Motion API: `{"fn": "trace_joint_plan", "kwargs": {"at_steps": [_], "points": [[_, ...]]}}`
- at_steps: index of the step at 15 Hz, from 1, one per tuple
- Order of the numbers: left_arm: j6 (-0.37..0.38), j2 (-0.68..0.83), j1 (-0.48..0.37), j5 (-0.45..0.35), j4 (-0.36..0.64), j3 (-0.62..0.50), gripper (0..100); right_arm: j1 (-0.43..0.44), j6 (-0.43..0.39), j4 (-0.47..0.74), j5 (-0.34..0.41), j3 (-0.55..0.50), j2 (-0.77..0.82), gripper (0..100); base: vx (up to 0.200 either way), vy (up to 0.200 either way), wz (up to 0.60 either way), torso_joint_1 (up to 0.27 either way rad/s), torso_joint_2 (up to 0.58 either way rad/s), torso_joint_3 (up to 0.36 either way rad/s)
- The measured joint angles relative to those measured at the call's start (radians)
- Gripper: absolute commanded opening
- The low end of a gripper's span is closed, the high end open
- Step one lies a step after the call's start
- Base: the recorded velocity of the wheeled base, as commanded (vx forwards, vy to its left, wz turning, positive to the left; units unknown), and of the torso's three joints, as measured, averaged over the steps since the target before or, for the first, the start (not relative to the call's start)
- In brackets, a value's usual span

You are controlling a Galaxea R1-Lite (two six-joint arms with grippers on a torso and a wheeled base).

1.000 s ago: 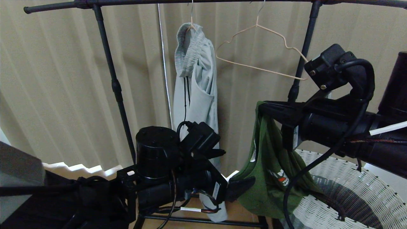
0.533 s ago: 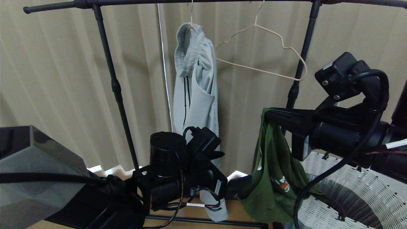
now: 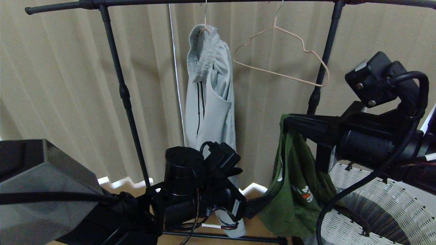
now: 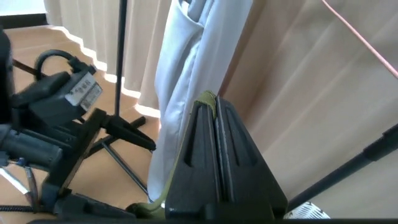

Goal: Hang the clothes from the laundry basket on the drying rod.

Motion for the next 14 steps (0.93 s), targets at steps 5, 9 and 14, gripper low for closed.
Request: {"fn": "trace_joint_plan", "kwargs": {"at_steps": [5,9,14], "points": [[0.000,0.034,0.008,-0.001,-0.009,0.001,100,0.005,0.000,-0.002,0.050,-0.015,-0.017,0,0.000,0.000,0.00,0.000,0.00,0.000],[0.010,0.048,0.005,0.000,-0.012,0.049,100,0.005,0.000,-0.029,0.053,-0.039,-0.020,0,0.000,0.000,0.00,0.000,0.00,0.000],[0.046,0.026,0.006,0.000,-0.096,0.151,0,0.001,0.000,-0.030,0.053,-0.040,-0.023,0,0.000,0.000,0.00,0.000,0.00,0.000]]}}
